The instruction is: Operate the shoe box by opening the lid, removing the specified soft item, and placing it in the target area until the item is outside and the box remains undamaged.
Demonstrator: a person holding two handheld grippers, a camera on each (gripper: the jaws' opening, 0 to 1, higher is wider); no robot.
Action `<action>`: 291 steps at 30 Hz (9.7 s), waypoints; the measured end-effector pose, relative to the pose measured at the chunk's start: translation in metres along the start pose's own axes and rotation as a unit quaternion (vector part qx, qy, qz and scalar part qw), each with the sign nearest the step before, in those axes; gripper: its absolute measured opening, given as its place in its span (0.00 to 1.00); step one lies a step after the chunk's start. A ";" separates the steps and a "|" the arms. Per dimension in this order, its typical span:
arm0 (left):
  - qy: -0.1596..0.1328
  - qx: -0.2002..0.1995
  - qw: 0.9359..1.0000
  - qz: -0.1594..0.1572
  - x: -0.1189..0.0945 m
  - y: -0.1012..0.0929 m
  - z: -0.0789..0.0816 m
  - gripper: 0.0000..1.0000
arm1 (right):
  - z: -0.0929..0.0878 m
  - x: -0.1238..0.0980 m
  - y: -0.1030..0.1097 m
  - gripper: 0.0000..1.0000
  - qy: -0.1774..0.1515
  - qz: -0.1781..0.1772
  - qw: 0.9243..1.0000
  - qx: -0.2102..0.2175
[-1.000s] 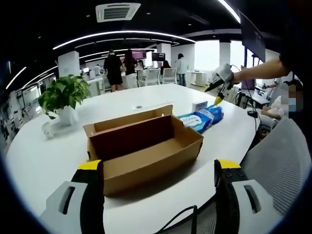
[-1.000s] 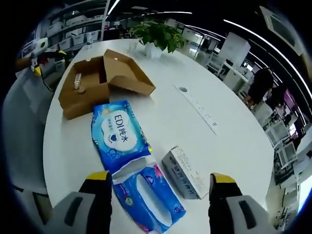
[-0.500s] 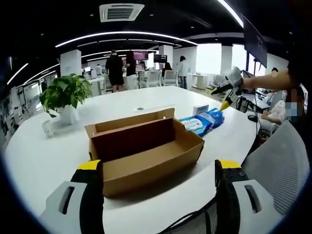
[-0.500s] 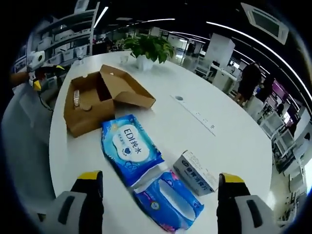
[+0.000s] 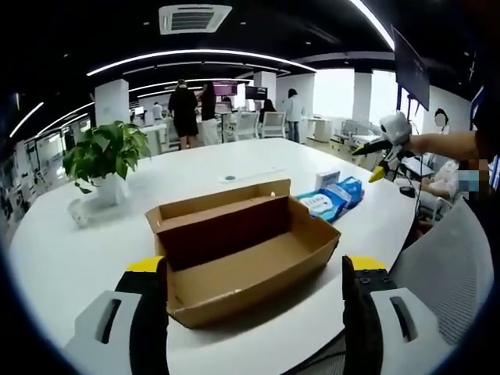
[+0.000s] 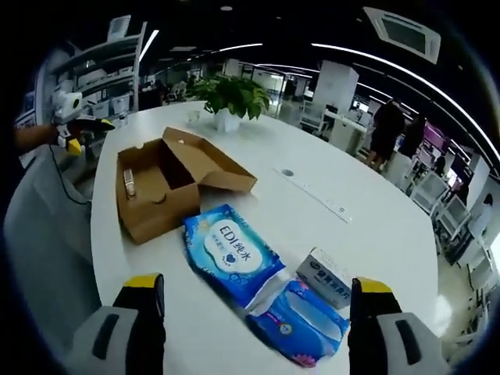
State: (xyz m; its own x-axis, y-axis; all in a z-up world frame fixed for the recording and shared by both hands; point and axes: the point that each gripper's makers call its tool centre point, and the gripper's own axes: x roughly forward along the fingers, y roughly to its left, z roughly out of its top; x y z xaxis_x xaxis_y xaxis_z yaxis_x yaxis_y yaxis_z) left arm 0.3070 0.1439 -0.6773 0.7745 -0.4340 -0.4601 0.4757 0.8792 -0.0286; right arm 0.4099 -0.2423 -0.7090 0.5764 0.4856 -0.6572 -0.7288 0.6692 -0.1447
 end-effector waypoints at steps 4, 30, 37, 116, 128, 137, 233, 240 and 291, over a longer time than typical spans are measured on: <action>0.009 0.009 1.000 -0.004 0.003 0.009 0.005 0.93 | 0.003 -0.005 0.007 0.99 -0.011 -0.007 1.000 0.013; 0.097 0.074 0.990 -0.066 0.036 0.033 0.003 0.85 | 0.012 -0.027 0.054 0.99 -0.057 -0.023 0.996 0.064; 0.139 0.103 0.981 -0.093 0.045 0.037 -0.005 0.84 | 0.014 -0.034 0.071 0.99 -0.064 -0.024 0.995 0.067; 0.453 0.346 0.731 -0.376 0.101 0.031 -0.117 0.42 | -0.018 -0.050 0.148 0.99 -0.057 -0.028 0.988 0.139; 0.463 0.349 0.727 -0.367 0.098 0.039 -0.134 0.33 | -0.019 -0.049 0.147 0.98 -0.056 -0.030 0.988 0.141; 0.451 0.352 0.737 -0.359 0.101 0.042 -0.135 0.28 | -0.016 -0.050 0.146 0.97 -0.062 -0.031 0.987 0.145; 0.314 0.383 0.781 -0.381 0.059 -0.057 -0.027 0.18 | 0.056 -0.023 0.197 0.63 -0.151 0.069 0.985 0.048; 0.308 0.379 0.780 -0.392 0.056 -0.069 -0.023 0.18 | 0.063 -0.018 0.208 0.62 -0.156 0.084 0.983 0.044; 0.269 0.405 0.732 -0.477 0.027 -0.156 -0.014 0.18 | 0.090 -0.008 0.264 0.23 -0.172 0.160 0.972 -0.030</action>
State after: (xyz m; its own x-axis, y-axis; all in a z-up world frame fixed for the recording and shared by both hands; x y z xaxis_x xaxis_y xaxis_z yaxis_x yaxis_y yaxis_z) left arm 0.2480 -0.0026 -0.6979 -0.2442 -0.4432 -0.8625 0.9533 -0.2729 -0.1297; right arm 0.2462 -0.0194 -0.6752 0.3981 0.8297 -0.3913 -0.9054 0.4240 -0.0221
